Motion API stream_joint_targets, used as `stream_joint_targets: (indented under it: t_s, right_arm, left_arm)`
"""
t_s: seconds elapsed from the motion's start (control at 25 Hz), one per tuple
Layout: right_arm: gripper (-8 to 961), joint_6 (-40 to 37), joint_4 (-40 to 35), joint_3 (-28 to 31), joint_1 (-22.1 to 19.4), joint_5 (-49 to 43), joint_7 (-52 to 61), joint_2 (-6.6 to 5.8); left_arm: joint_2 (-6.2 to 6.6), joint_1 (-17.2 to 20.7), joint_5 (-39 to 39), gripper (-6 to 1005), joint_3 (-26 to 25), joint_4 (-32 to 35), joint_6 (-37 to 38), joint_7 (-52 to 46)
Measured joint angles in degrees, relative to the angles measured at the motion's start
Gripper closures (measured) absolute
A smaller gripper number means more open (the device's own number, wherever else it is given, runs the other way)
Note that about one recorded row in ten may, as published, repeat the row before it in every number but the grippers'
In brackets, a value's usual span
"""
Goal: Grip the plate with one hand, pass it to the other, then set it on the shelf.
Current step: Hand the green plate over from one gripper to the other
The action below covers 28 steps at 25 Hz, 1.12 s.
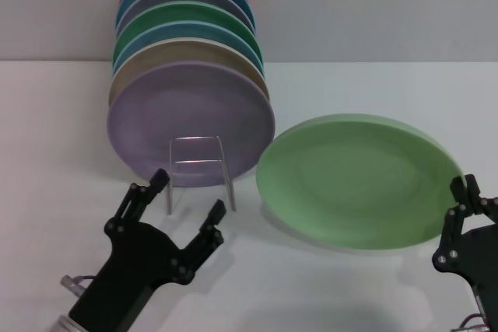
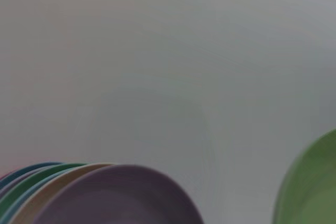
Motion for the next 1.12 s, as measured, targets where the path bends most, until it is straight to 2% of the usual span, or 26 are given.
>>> stream_joint_targets:
  t_s: [0.32, 1.12]
  right_arm:
    - [935, 2.18, 0.37, -0.78, 1.45, 0.07, -0.81, 0.0]
    - [933, 4.99, -0.13, -1.62, 2.54, 0.09, -0.81, 0.0]
  left_arm:
    - [0.1, -1.53, -0.01, 151, 0.55, -2.81, -4.61, 2.73]
    - [0.09, -3.58, -0.35, 155, -0.19, -3.37, -7.74, 2.75]
